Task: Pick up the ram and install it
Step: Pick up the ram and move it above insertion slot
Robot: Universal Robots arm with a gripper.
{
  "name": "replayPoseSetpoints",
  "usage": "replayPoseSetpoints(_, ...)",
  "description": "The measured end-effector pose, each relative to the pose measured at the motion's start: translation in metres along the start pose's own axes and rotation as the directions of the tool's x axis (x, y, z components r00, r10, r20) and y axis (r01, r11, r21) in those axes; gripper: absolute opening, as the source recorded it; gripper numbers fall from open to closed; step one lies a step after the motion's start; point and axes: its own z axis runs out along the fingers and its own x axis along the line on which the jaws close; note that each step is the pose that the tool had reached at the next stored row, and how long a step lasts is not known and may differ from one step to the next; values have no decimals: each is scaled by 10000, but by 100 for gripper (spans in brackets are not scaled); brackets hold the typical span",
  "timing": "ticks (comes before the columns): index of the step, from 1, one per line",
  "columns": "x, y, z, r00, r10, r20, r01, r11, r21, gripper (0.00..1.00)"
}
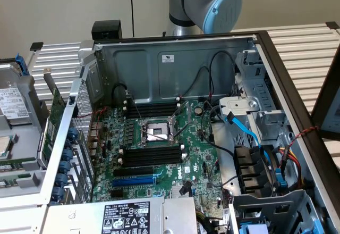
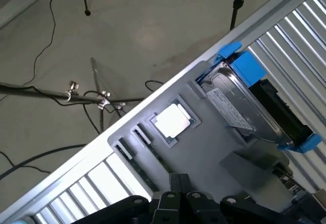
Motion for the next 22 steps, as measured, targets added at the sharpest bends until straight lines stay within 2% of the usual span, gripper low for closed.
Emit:
replayPoseSetpoints(5, 0, 0, 12, 9959, -901, -48, 902, 9959, 10, 11)
replayPoseSetpoints(8, 0, -1, 20, 9894, -1447, -76, 1448, 9895, 14, 11)
replayPoseSetpoints(11, 0, -1, 26, 9801, -1984, -106, 1984, 9801, 16, 11)
replayPoseSetpoints(14, 0, -1, 33, 9679, -2509, -135, 2509, 9680, 16, 11)
replayPoseSetpoints(17, 0, -2, 39, 9528, -3031, -164, 3032, 9529, 16, 11)
replayPoseSetpoints(22, -1, -3, 50, 9213, -3883, -212, 3884, 9215, 11, 11)
